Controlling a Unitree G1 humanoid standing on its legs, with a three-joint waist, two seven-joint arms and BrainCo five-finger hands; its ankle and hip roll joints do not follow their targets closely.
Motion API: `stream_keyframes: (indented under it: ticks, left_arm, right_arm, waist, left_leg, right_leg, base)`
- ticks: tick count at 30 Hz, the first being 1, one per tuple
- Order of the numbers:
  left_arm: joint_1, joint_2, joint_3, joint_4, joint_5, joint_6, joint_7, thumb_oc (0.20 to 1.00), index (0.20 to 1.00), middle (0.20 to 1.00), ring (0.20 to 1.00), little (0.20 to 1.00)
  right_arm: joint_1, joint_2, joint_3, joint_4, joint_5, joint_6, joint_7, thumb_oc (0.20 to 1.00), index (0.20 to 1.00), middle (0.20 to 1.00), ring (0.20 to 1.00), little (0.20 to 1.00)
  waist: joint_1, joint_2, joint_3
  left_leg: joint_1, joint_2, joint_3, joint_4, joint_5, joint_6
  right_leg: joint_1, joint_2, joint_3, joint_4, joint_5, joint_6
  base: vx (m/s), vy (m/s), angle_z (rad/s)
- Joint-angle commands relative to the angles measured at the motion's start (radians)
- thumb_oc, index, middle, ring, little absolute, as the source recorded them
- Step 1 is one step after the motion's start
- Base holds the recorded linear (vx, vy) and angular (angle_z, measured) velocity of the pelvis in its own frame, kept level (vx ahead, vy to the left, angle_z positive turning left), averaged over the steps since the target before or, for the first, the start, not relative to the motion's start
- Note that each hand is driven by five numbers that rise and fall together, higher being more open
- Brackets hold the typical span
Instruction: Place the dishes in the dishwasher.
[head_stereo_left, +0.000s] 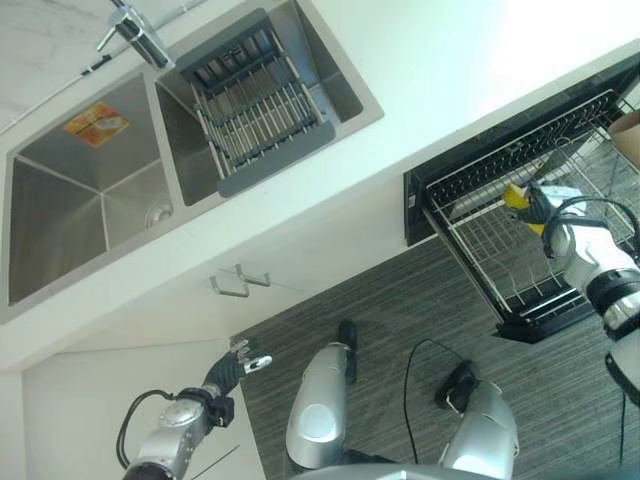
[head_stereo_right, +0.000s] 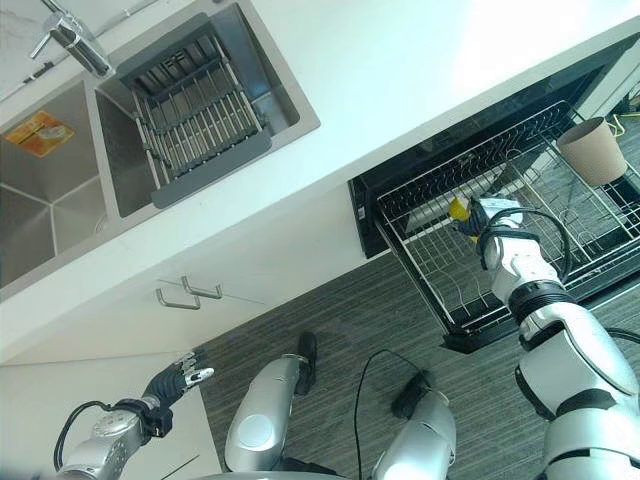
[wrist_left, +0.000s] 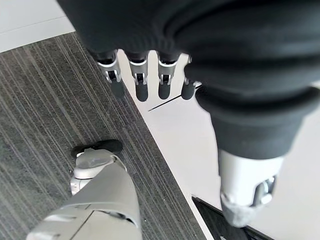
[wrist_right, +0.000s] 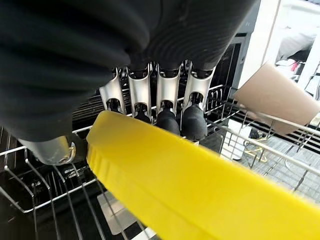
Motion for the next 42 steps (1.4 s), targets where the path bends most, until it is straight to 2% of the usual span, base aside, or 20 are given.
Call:
stream_keyframes:
  ticks: [1, 7, 13, 24, 36, 37, 38, 39, 42]
  left_arm:
    - [0.004, 0.047, -0.019, -0.009, -0.026, -0.015, 0.017, 1.0, 1.0, 1.0, 1.0, 1.0]
    - [-0.011, 0.033, -0.041, -0.004, -0.036, -0.033, 0.024, 1.0, 1.0, 1.0, 1.0, 1.0]
    - [0.002, 0.025, -0.027, -0.003, -0.046, -0.039, 0.013, 1.0, 1.0, 1.0, 1.0, 1.0]
    - [-0.012, 0.024, -0.004, 0.053, -0.063, -0.05, -0.029, 1.0, 1.0, 1.0, 1.0, 1.0]
    - [-0.073, -0.003, -0.015, 0.101, -0.058, -0.045, -0.007, 1.0, 1.0, 1.0, 1.0, 1.0]
    - [-0.077, -0.004, -0.017, 0.101, -0.058, -0.044, -0.004, 1.0, 1.0, 1.0, 1.0, 1.0]
    - [-0.079, -0.006, -0.018, 0.101, -0.057, -0.043, 0.001, 1.0, 1.0, 1.0, 1.0, 1.0]
    - [-0.081, -0.007, -0.018, 0.104, -0.059, -0.038, 0.004, 1.0, 1.0, 1.0, 1.0, 1.0]
    - [-0.09, -0.006, -0.018, 0.109, -0.061, -0.028, 0.004, 1.0, 1.0, 1.0, 1.0, 1.0]
  right_arm:
    - [-0.126, -0.005, 0.0, 0.026, -0.029, -0.009, -0.025, 0.2, 0.2, 0.2, 0.2, 0.2]
    - [-0.153, 0.043, 0.004, 0.073, -0.078, -0.011, -0.027, 0.2, 0.2, 0.2, 0.2, 0.2]
    - [-0.188, 0.064, 0.027, 0.123, -0.096, 0.038, 0.003, 0.2, 0.2, 0.2, 0.2, 0.2]
    - [-0.193, 0.062, -0.008, 0.188, -0.04, 0.099, 0.02, 0.2, 0.2, 0.2, 0.2, 0.2]
    - [-0.196, 0.099, -0.065, 0.236, 0.061, 0.153, -0.008, 0.2, 0.2, 0.2, 0.2, 0.2]
    - [-0.196, 0.101, -0.069, 0.239, 0.074, 0.155, -0.008, 0.238, 0.238, 0.238, 0.238, 0.238]
    - [-0.194, 0.102, -0.072, 0.241, 0.085, 0.159, -0.009, 0.385, 0.385, 0.385, 0.385, 0.385]
    - [-0.192, 0.102, -0.079, 0.244, 0.12, 0.168, -0.014, 1.0, 1.0, 1.0, 1.0, 1.0]
    - [-0.193, 0.106, -0.099, 0.252, 0.205, 0.18, -0.028, 1.0, 1.0, 1.0, 1.0, 1.0]
  waist:
    - [0.038, -0.006, -0.003]
    - [0.052, 0.004, 0.008]
    - [0.067, 0.025, 0.022]
    - [0.064, 0.053, 0.04]
    - [0.055, 0.06, 0.047]
    - [0.054, 0.059, 0.047]
    - [0.054, 0.059, 0.046]
    - [0.053, 0.058, 0.045]
    - [0.052, 0.057, 0.045]
  left_leg:
    - [-0.014, 0.0, -0.009, 0.044, -0.067, 0.021]
    - [-0.043, -0.002, -0.008, 0.069, -0.075, 0.025]
    - [-0.099, 0.004, -0.005, 0.12, -0.091, 0.027]
    - [-0.213, 0.012, -0.017, 0.201, -0.107, 0.021]
    - [-0.295, 0.027, -0.033, 0.254, -0.109, 0.006]
    - [-0.298, 0.029, -0.033, 0.256, -0.109, 0.005]
    - [-0.3, 0.03, -0.034, 0.257, -0.109, 0.005]
    - [-0.304, 0.031, -0.036, 0.26, -0.108, 0.004]
    - [-0.309, 0.031, -0.039, 0.262, -0.105, 0.003]
  right_leg:
    - [0.037, -0.078, -0.092, 0.103, -0.073, 0.099]
    - [0.016, -0.1, -0.099, 0.121, -0.07, 0.103]
    - [-0.034, -0.142, -0.097, 0.155, -0.068, 0.109]
    - [-0.145, -0.171, -0.063, 0.249, -0.098, 0.099]
    - [-0.227, -0.185, -0.032, 0.311, -0.116, 0.098]
    - [-0.229, -0.186, -0.032, 0.312, -0.116, 0.097]
    - [-0.231, -0.186, -0.031, 0.314, -0.116, 0.097]
    - [-0.234, -0.186, -0.03, 0.317, -0.117, 0.097]
    - [-0.238, -0.182, -0.027, 0.32, -0.118, 0.095]
  base:
    - [0.0, 0.0, 0.0]
    - [0.0, 0.001, -0.01]
    - [0.0, 0.01, -0.08]
    - [0.01, 0.001, -0.01]
    - [0.0, -0.004, -0.01]
    - [0.0, 0.0, 0.0]
    - [0.0, 0.0, 0.0]
    - [0.0, 0.0, 0.0]
    - [0.0, 0.0, 0.0]
